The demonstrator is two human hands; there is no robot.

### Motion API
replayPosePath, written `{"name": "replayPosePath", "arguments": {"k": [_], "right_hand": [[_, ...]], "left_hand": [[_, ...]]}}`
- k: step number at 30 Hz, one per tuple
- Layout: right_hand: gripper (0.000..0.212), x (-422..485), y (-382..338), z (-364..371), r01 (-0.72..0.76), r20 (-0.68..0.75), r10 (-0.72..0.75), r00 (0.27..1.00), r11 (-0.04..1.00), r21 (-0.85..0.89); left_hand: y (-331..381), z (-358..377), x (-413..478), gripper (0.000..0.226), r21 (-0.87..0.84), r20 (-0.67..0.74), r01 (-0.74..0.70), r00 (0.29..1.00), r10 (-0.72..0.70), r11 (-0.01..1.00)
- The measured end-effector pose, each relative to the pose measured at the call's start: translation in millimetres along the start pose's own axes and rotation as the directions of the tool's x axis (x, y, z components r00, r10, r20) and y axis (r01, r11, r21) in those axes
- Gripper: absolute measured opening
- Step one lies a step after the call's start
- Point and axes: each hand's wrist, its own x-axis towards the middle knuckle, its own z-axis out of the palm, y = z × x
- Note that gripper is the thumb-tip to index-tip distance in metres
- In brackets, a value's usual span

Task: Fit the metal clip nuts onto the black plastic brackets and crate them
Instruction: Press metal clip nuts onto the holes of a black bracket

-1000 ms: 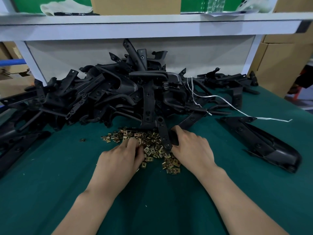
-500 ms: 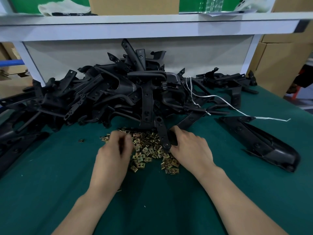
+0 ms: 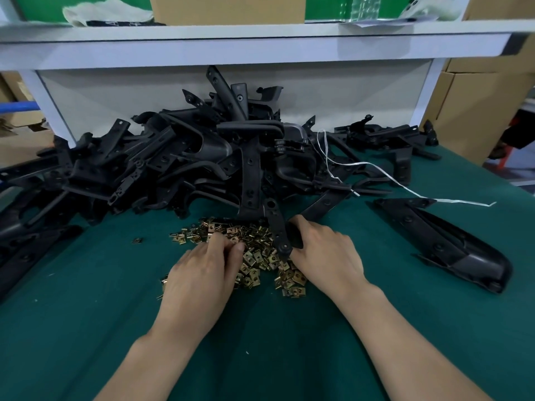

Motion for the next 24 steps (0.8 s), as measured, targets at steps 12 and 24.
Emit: {"name": "replayPosePath", "arguments": {"k": [12, 24], "right_hand": [[0.053, -1, 1, 0, 0.013, -0.001, -0.013, 1.0, 1.0, 0.019], [0.043, 0, 2, 3, 0.005, -0.012, -0.005, 1.0, 1.0, 0.011]], "left_hand": [[0, -15, 1, 0.016, -0.332, -0.136, 0.157, 0.968, -0.212, 0.93], [29, -8, -10, 0.022, -0.795, 0.233, 0.334, 0.939, -0.254, 0.506]]}}
